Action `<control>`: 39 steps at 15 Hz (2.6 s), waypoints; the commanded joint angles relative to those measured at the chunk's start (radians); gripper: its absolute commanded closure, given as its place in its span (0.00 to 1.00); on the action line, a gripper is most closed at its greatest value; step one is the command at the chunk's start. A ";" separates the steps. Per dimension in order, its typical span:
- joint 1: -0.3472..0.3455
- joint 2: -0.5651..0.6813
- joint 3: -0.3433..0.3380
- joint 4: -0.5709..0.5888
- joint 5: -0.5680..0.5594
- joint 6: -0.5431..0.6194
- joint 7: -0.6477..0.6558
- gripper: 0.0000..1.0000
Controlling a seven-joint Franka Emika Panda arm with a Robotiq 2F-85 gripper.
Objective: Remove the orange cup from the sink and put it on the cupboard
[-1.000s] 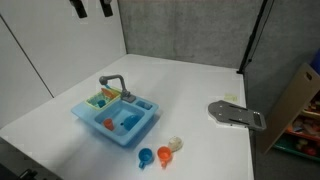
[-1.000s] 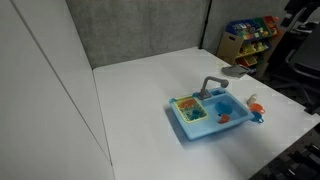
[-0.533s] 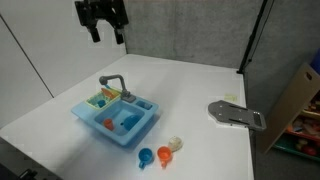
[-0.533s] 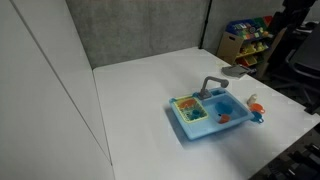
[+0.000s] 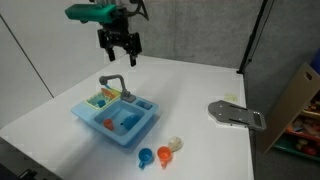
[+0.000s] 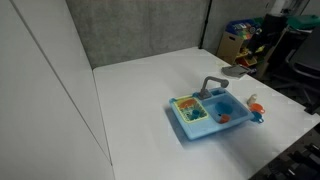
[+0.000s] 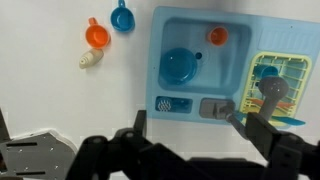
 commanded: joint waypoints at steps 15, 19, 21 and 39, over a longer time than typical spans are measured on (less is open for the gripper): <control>-0.030 0.160 -0.017 0.061 0.002 0.052 0.013 0.00; -0.022 0.179 -0.011 0.042 -0.010 0.082 -0.002 0.00; -0.020 0.184 -0.004 0.007 -0.020 0.124 -0.037 0.00; -0.004 0.309 0.064 -0.136 -0.077 0.463 -0.194 0.00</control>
